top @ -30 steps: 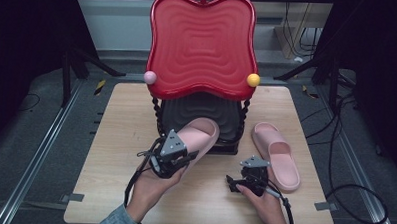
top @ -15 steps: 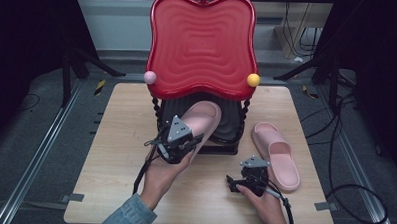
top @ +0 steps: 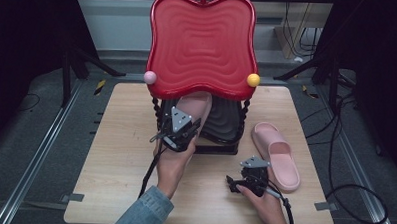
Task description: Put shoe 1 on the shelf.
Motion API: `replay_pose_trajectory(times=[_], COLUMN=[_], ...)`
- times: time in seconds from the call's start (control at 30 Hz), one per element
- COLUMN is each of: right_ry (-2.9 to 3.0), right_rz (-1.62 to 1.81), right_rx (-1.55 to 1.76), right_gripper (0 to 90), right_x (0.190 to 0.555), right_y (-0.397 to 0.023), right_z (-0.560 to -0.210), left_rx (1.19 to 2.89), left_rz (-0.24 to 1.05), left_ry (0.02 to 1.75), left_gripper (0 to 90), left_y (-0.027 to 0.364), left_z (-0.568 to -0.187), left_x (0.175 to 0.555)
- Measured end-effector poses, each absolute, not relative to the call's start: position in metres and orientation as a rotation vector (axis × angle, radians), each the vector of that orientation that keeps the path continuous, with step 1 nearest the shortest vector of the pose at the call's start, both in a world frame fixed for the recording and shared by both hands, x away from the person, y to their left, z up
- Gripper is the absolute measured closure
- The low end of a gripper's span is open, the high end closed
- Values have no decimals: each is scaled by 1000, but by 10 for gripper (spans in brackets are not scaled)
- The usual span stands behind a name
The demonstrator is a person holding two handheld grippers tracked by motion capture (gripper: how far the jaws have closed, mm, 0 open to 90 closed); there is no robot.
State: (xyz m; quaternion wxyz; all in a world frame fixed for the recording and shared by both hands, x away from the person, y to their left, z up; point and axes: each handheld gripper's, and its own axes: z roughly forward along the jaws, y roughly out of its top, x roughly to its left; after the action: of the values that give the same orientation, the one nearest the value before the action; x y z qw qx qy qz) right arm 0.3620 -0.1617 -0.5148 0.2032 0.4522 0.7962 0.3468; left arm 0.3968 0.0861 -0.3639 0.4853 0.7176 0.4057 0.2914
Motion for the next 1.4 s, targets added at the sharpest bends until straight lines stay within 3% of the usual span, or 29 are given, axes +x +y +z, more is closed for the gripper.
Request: replay_pose_trajectory(times=[0.8, 1.17, 1.4], right_ry=[2229, 2230, 2232], right_rz=[966, 967, 968], right_rx=[1257, 1259, 1256], right_gripper=[51, 51, 51], right_x=[361, 361, 361], right_y=[-162, -162, -162], right_z=[-515, -515, -515], left_rx=[1716, 1770, 1800], left_rz=[759, 707, 703], left_ry=[1116, 1101, 1063], left_gripper=[832, 769, 663], left_y=[83, 79, 77], left_z=[-376, -380, -379], left_x=[428, 433, 429])
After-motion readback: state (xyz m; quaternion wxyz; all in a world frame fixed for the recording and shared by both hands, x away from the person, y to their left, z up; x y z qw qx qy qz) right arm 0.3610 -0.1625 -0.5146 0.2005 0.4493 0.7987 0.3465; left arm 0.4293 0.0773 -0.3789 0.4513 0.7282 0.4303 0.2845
